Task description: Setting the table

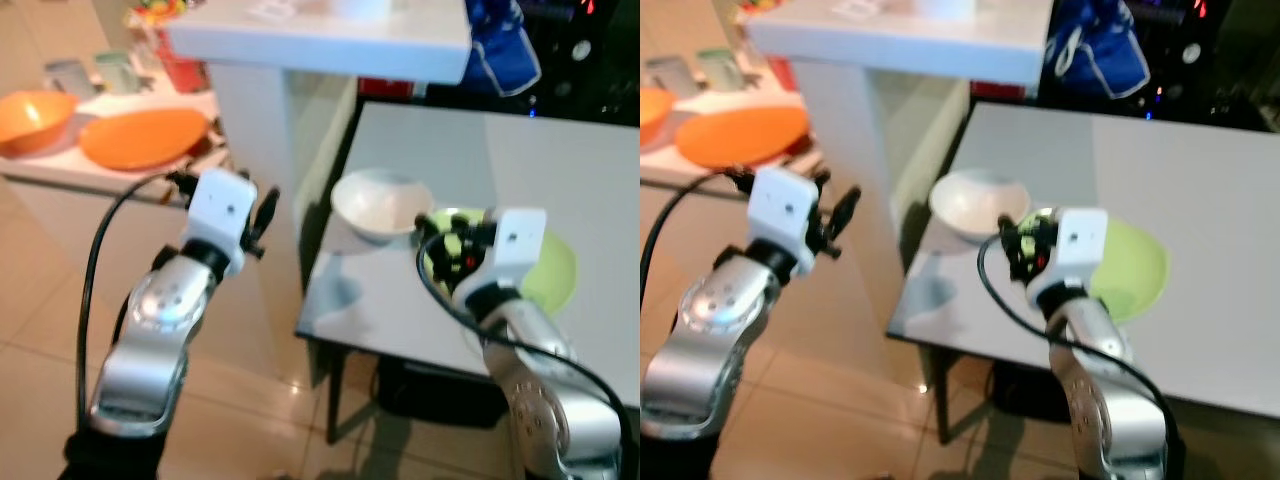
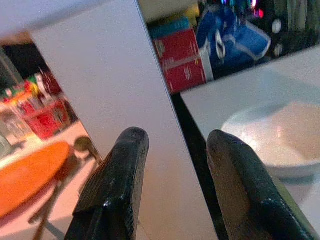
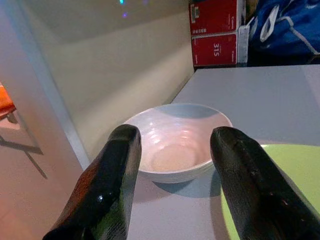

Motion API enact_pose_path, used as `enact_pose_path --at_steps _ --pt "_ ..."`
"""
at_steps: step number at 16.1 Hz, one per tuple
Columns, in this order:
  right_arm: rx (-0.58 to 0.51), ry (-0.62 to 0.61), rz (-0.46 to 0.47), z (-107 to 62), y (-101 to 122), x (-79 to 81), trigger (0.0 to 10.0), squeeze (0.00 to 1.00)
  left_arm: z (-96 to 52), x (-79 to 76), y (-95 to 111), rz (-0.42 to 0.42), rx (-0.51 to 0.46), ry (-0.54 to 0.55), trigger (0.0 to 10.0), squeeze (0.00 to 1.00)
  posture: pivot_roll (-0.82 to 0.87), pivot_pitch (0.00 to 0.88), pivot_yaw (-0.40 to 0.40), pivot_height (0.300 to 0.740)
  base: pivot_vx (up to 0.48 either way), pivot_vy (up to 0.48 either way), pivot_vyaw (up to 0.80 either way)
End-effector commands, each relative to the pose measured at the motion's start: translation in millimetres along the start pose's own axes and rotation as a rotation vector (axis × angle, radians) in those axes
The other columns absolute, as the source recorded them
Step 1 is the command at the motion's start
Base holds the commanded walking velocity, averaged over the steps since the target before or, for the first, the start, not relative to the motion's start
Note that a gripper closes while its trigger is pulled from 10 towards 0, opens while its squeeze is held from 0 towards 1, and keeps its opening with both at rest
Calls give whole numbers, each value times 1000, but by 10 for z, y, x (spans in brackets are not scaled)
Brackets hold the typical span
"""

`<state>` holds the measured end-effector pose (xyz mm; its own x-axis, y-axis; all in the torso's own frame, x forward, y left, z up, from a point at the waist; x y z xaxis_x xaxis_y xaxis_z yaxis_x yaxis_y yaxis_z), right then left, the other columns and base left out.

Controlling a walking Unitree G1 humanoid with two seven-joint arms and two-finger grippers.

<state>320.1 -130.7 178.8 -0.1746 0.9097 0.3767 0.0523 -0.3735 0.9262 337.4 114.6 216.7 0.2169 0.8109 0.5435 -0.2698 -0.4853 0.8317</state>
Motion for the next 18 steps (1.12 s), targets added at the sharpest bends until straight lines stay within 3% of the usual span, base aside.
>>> enact_pose_path --at_steps 1,5,9,11,16,18 --pt "-5 -34 16 -1 -14 -96 10000 0 5 -41 15 10 -4 1 10000 0 -5 0 39 740 0 480 0" --pt "8 5 37 76 -46 26 10000 0 100 53 -60 -20 19 81 10000 0 -20 0 54 740 0 480 0" --pt "42 15 33 105 -142 37 10000 0 67 14 -64 -3 15 79 10000 0 -7 0 49 740 0 480 0" --pt "67 41 21 158 -190 106 10000 0 122 47 -147 6 32 93 10000 0 -22 0 57 740 0 480 -409" --pt "94 64 11 205 -249 132 10000 0 66 66 -191 12 47 120 10000 0 -4 0 34 740 0 480 -406" --pt "94 63 7 230 -243 154 10000 0 107 121 -225 1 56 145 10000 0 -19 0 31 740 0 480 -409"
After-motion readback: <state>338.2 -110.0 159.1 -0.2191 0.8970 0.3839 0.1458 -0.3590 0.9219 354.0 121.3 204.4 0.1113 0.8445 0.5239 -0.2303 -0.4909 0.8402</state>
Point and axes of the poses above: a point about 5 cm out from each wrist's last joint towards the gripper, its own z axis pointing out of the wrist towards the gripper, its own y axis along the axis of the wrist's last joint, x = y × z, the point moved 6 cm from there along z, pointing out of the wrist towards the gripper, and after that the axes turned 14 degrees about z, right-handed, at the moved point
